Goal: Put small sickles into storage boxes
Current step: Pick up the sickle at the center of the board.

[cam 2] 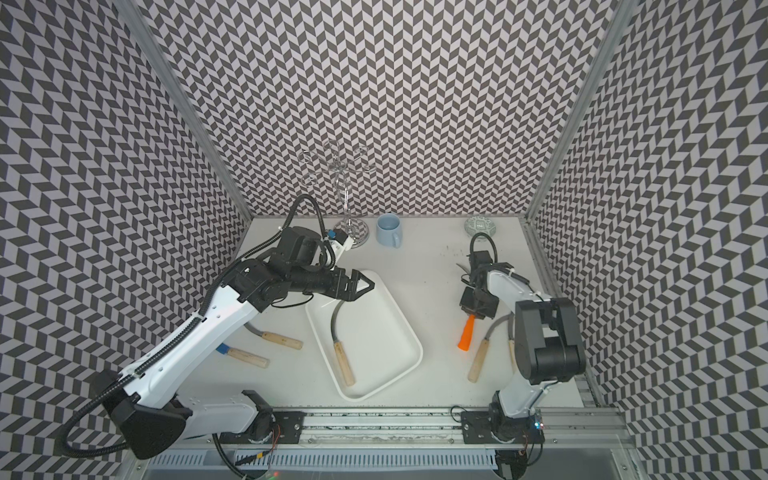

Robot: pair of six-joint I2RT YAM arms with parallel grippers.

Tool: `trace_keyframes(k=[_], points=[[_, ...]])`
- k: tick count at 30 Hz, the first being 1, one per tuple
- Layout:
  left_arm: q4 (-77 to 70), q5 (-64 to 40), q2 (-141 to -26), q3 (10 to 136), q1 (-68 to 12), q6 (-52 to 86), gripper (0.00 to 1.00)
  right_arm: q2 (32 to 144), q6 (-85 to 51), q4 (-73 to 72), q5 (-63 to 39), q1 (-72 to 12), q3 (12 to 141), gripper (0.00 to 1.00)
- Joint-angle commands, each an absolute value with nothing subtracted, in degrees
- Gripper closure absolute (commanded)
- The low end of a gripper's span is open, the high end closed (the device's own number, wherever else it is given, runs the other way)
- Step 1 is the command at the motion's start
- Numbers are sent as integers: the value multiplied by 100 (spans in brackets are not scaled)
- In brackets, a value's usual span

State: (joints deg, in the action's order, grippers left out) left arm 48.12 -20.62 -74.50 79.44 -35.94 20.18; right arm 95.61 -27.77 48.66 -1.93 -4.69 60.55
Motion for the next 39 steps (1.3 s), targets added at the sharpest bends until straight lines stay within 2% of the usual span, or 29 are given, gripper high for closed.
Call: trace_keyframes(k=[1,8,20,39], points=[[4779,-2023,-7491,8007,-3551,1949,1,9521,-2735,5030,-231,-462,6244,85],[4581,-1629,-7232,7778,-3497,2232,1,9436,-2689,5131,-281,-466,6380,85],[4370,-1790,-7136,7244,-3151,2286,0,9258,-2544,5338,-290,-466,6569,85],[4263,-1740,-7181,7025,-3109,2285,0,9073,-2436,5674,-417,-574,6780,85]])
